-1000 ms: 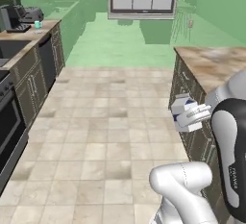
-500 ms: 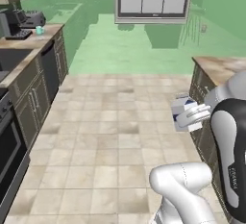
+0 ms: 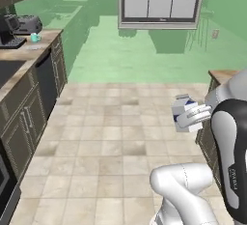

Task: Take a sugar cube from the saucer and place it inside the coffee. Then, grab milk from the fridge and place it next to the coffee on the counter to sweeten the coffee.

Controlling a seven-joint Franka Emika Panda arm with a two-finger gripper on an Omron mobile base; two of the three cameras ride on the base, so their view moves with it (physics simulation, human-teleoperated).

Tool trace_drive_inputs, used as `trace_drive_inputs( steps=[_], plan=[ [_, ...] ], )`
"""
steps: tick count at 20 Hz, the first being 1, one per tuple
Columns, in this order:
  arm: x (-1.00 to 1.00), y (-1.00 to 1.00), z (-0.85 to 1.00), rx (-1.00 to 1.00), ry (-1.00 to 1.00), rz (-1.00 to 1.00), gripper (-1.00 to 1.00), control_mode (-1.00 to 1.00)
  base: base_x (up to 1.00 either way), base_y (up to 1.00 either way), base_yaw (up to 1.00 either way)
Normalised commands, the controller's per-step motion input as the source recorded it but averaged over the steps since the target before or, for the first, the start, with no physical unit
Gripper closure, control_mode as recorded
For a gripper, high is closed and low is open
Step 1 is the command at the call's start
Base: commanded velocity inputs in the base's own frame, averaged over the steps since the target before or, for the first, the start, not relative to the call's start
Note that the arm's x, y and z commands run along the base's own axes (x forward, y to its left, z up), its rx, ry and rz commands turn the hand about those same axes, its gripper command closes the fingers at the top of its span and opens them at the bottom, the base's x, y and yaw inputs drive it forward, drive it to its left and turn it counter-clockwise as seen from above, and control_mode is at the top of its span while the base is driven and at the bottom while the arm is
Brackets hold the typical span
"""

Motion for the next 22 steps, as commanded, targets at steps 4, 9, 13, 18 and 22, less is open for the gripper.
trace_drive_inputs(
  steps=[4, 9, 13, 18, 22],
  plan=[
    [0.00, 0.00, 0.00, 0.00, 0.00, 0.00, 1.00, 1.00, 1.00, 0.01, 0.05],
    [0.00, 0.00, 0.00, 0.00, 0.00, 0.00, 1.00, 1.00, 1.00, 0.02, 0.09],
    [0.00, 0.00, 0.00, 0.00, 0.00, 0.00, 1.00, 1.00, 1.00, 0.14, 0.12],
    [0.00, 0.00, 0.00, 0.00, 0.00, 0.00, 1.00, 1.00, 1.00, 0.28, 0.16],
    [0.00, 0.00, 0.00, 0.00, 0.00, 0.00, 1.00, 1.00, 1.00, 0.30, 0.21]
  ],
)
